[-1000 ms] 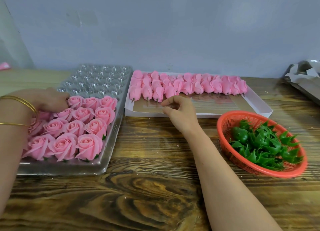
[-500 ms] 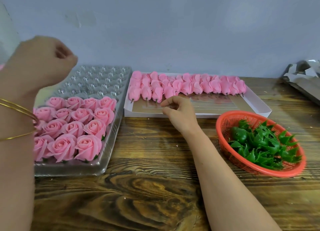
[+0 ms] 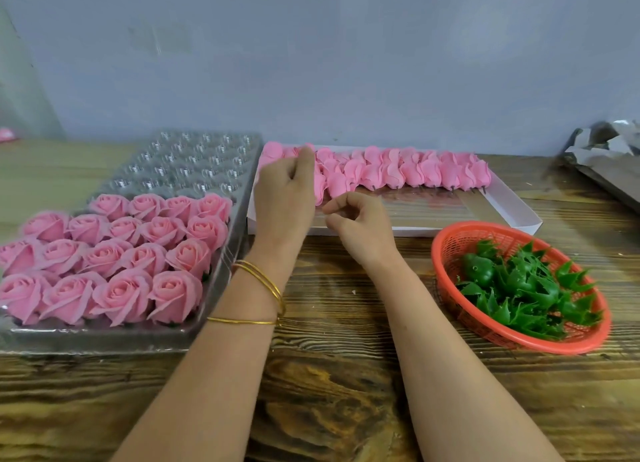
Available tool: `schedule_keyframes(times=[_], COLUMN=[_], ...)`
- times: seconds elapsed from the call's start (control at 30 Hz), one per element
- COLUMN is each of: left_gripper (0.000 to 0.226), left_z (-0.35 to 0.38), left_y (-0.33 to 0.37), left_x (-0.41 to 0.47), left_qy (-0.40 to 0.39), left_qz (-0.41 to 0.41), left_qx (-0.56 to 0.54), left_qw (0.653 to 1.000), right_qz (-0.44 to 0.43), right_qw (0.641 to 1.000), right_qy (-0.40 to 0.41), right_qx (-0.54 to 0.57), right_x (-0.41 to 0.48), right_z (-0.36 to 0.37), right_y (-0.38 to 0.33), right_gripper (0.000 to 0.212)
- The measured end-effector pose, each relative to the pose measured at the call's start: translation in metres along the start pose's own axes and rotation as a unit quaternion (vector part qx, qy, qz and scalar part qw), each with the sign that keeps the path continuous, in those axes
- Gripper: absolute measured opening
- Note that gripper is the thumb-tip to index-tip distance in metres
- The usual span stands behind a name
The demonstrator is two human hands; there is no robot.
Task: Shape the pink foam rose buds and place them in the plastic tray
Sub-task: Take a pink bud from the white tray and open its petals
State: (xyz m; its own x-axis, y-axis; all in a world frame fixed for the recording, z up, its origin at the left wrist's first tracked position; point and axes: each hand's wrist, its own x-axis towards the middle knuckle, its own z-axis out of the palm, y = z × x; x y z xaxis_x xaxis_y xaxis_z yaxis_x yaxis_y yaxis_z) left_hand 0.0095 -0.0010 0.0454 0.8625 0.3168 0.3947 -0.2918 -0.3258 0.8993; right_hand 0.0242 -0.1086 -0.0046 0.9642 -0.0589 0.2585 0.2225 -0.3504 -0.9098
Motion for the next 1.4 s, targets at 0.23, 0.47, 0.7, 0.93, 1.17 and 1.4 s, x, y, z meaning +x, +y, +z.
schedule_keyframes(times=[0.23,0.47,0.7,0.93,1.17,1.4], left_gripper=[0.047,0.041,0.041,0.038,0.038,0.038], left_z=[0.022,0.028,0.028,0.026,0.026,0.026], left_y=[-0.031,-0.044,-0.046,-0.048,-0.049,-0.051], left_x=[-0.008,-0.016,-0.018,-0.013,-0.012,-0.011], left_qy=[0.042,0.058,0.078,0.11,0.103,0.1], left_qz=[0.0,0.018,0.027,-0.005,-0.007,-0.007], left_qx=[-0.018,-0.028,-0.034,-0.039,-0.046,-0.055], left_qw=[0.999,0.998,0.996,0.993,0.994,0.993], right_qz=[-0.013,-0.006,0.065,0.195,0.222,0.205], right_qw=[1.0,0.995,0.989,0.976,0.966,0.964], right_qy=[0.018,0.089,0.132,0.072,0.035,0.039], right_qx=[-0.005,0.036,-0.003,-0.069,-0.126,-0.166], right_x=[0.001,0.005,0.03,0.07,0.079,0.086], right_z=[0.002,0.001,-0.008,-0.009,0.006,0.012], right_y=[0.0,-0.003,-0.003,-0.002,0.012,0.018], right_gripper=[0.024,0.02,0.014,0.029,0.022,0.023])
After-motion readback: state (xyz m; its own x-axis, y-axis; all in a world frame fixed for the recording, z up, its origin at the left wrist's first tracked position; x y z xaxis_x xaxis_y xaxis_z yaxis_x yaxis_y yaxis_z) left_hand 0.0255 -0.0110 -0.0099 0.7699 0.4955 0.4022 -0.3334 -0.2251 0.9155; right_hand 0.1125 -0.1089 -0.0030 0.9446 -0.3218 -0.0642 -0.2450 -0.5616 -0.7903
